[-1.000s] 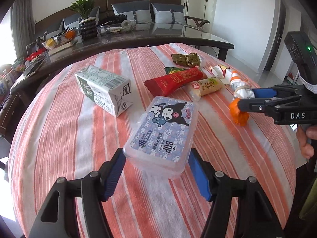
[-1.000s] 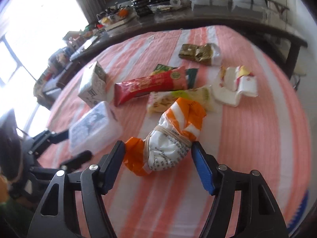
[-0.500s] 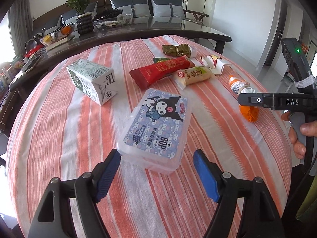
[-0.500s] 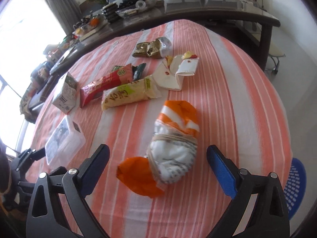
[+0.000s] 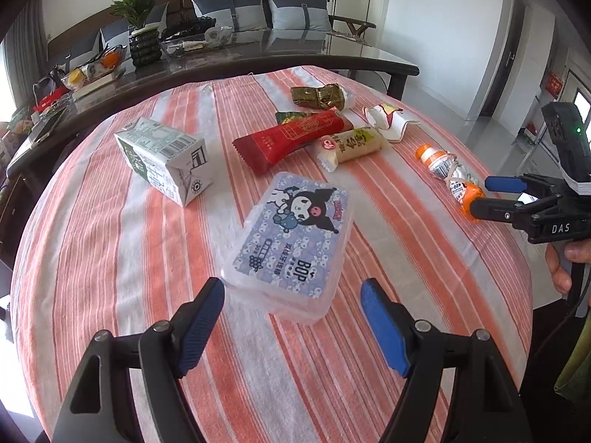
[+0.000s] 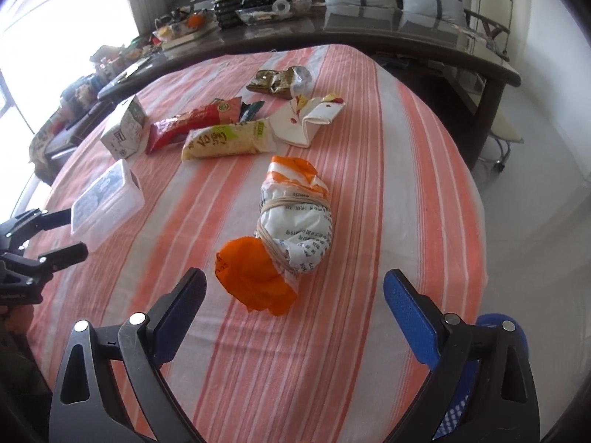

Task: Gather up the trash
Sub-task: 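Grasp the orange-and-white wrapped bag with the right tool while the left tool holds the box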

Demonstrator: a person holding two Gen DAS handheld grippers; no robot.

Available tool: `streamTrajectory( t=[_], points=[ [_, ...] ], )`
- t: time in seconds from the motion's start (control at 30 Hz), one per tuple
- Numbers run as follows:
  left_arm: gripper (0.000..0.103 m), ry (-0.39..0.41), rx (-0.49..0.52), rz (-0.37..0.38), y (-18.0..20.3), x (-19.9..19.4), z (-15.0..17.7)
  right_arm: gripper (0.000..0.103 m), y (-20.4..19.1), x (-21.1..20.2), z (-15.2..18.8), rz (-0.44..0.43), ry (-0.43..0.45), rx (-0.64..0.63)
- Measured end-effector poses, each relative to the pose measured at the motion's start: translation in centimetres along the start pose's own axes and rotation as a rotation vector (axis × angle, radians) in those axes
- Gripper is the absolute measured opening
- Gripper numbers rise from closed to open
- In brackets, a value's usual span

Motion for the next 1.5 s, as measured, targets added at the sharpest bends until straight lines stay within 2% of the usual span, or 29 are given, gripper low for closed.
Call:
streamTrajectory(
  t=[0.17,0.27,0.33,0.37,0.4,0.47,0.53,0.6,0.7,0.77,0.9,0.97,1.07,1.13,1.17,1.2,1.3,1.4,1.5],
  points=[
    [0.078,-0.054,0.003,0.020,0.0,2.6,-1.5,0.097,1.0,0.9,-1.4,-0.073,0.018,0.139],
    [0.078,-0.065,0.015,0.020,0.2,3.5,-2.0,0.096,1.7,1.4,-2.1,-0.060,0.014,0.189],
    [0.078,-0.070,0.029,0.010,0.5,3.5,-2.0,0.089,1.8,1.4,-2.3,-0.046,0.002,0.183],
    [0.078,-0.079,0.035,0.017,0.7,3.4,-1.8,0.081,1.8,1.4,-2.3,-0.054,-0.010,0.172],
    [0.078,-0.085,0.040,0.039,1.1,3.1,-1.5,0.074,1.6,1.4,-2.3,-0.071,-0.019,0.163],
    [0.078,-0.094,0.058,0.093,2.0,2.1,-0.5,0.069,1.3,0.9,-2.2,-0.059,-0.030,0.134],
    [0.078,-0.093,0.085,0.122,2.8,1.0,0.5,0.069,1.2,0.2,-1.9,-0.031,-0.033,0.088],
    [0.078,-0.086,0.100,0.101,3.1,0.4,0.8,0.071,1.1,-0.2,-1.8,-0.038,-0.030,0.058],
    [0.078,-0.054,0.046,0.076,2.5,-0.3,-0.3,0.083,1.2,-0.7,-1.8,-0.044,-0.008,0.054],
    [0.078,-0.041,-0.001,0.081,2.1,-0.4,-1.6,0.085,1.3,-0.9,-2.1,-0.065,0.005,0.065],
    [0.078,-0.102,-0.002,0.055,2.4,1.8,-3.1,0.087,2.2,-0.5,-3.3,-0.047,0.001,0.112],
    [0.078,-0.140,0.025,0.004,2.7,3.3,-3.0,0.088,2.1,0.3,-3.6,-0.047,-0.041,0.108],
    [0.078,-0.146,0.050,-0.040,2.9,4.2,-2.7,0.087,1.4,1.3,-3.2,-0.022,-0.075,0.070],
    [0.077,-0.117,0.051,-0.037,2.8,3.9,-2.8,0.071,1.0,1.7,-2.6,-0.011,-0.083,0.053],
    [0.067,-0.098,0.049,-0.031,2.8,3.6,-2.9,0.055,0.8,1.6,-2.5,-0.042,-0.083,0.055],
    [0.064,-0.092,0.046,-0.022,2.8,3.4,-3.0,0.046,0.5,1.4,-2.4,-0.070,-0.081,0.059],
    [0.064,-0.072,0.043,-0.018,2.8,2.7,-2.9,0.045,-0.1,0.6,-2.3,0.004,-0.066,0.007],
    [0.064,-0.068,0.031,-0.001,3.1,2.2,-2.7,0.046,-0.7,0.5,-1.8,-0.035,-0.074,-0.012],
    [0.064,-0.069,0.013,0.012,3.6,2.0,-2.3,0.051,-1.3,1.4,-1.3,-0.050,-0.098,-0.027]
  ],
)
Point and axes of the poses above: each gripper's, at about its wrist camera, not at the fingertips, and x roughly the way its jaws point, y to its right, z to its underside, the point moved 4 cm from there along x, roughly the way its jaws point, and after that the axes turned 4 degrees about -z, right-handed, at the moved point
